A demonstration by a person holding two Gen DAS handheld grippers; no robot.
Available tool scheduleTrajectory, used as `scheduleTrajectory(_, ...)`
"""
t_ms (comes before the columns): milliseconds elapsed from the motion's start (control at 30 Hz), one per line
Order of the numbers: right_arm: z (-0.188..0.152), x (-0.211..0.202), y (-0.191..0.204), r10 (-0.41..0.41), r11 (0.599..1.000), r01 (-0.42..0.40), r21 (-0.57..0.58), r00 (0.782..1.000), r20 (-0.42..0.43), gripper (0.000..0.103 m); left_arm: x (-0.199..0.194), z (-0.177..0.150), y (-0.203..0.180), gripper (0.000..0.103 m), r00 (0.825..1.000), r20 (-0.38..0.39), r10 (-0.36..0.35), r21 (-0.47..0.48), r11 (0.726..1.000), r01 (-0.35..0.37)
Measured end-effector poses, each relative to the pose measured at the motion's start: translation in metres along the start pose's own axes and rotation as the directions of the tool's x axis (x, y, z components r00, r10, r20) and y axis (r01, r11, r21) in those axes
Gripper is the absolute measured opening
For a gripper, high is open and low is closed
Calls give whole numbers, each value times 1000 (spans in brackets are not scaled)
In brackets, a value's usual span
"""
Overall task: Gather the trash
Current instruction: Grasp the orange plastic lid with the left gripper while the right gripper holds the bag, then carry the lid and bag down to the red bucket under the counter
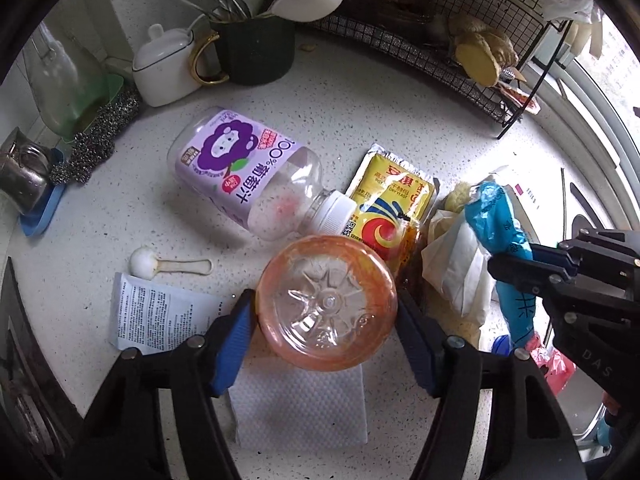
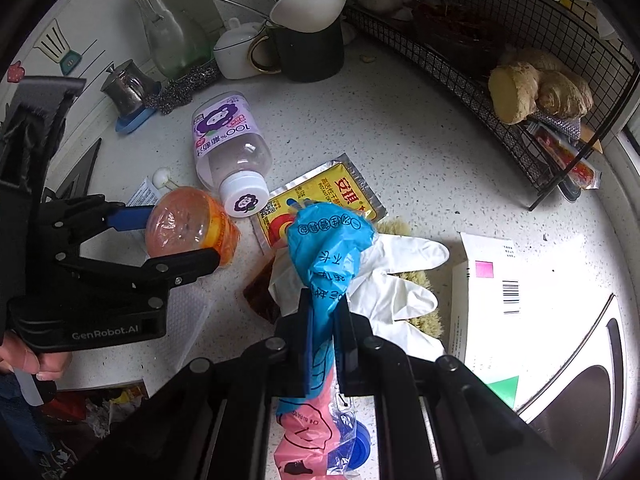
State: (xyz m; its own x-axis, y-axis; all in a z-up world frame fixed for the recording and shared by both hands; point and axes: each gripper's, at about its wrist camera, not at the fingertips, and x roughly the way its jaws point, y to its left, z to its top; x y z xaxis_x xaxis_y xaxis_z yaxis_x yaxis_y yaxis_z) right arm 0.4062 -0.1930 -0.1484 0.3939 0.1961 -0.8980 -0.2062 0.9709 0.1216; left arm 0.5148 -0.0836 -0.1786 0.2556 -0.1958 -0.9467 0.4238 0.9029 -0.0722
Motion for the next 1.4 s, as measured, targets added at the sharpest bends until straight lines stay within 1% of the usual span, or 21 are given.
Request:
scheduleTrajectory(67,1,-1,2,-1,1000,1,-10,1000,4,7,-10,-2,-4,66,1000,12,7,21,1000,-7)
scheduleTrajectory(167,0,-5,6,1,1000,-1,-22,1000,10,7,-27,-8,-7,66,999,32,-1,36,999,0)
scheduleTrajectory(333,-4,-20,19,1,999,1,-50,999,37,7,-55,-21,-3,66,999,54,9,32,999,-10)
scheduleTrajectory(533,-13,-44,38,1,994,7,-111,997,74,7,-92,-50,-6,66,997,82,-8,24,1000,6)
scheduleTrajectory(667,-26,-55,55,11,987,4,-163,996,91,7,-116,-76,-1,66,995,94,28,3,1000,-29)
scheduleTrajectory(867,-49,-68,85,44,977,-22,-210,994,103,7,-146,-130,14,66,993,104,51,-63,997,-45)
scheduleTrajectory(1033,-77,-85,120,72,966,-42,-256,992,106,8,-174,-182,25,66,991,109,73,-124,990,-59)
scheduleTrajectory(1100,-89,-89,134,85,961,-54,-272,991,105,8,-186,-203,30,66,991,119,66,-151,987,-48)
scheduleTrajectory(1167,-101,-93,148,87,958,-55,-281,991,103,8,-195,-225,35,66,990,122,74,-175,983,-52)
scheduleTrajectory(1300,-125,-102,177,113,953,-78,-292,988,104,8,-205,-269,43,66,990,112,83,-220,974,-56)
scheduleTrajectory(1400,-144,-97,199,125,947,-92,-308,988,87,8,-205,-302,47,66,992,94,86,-241,969,-61)
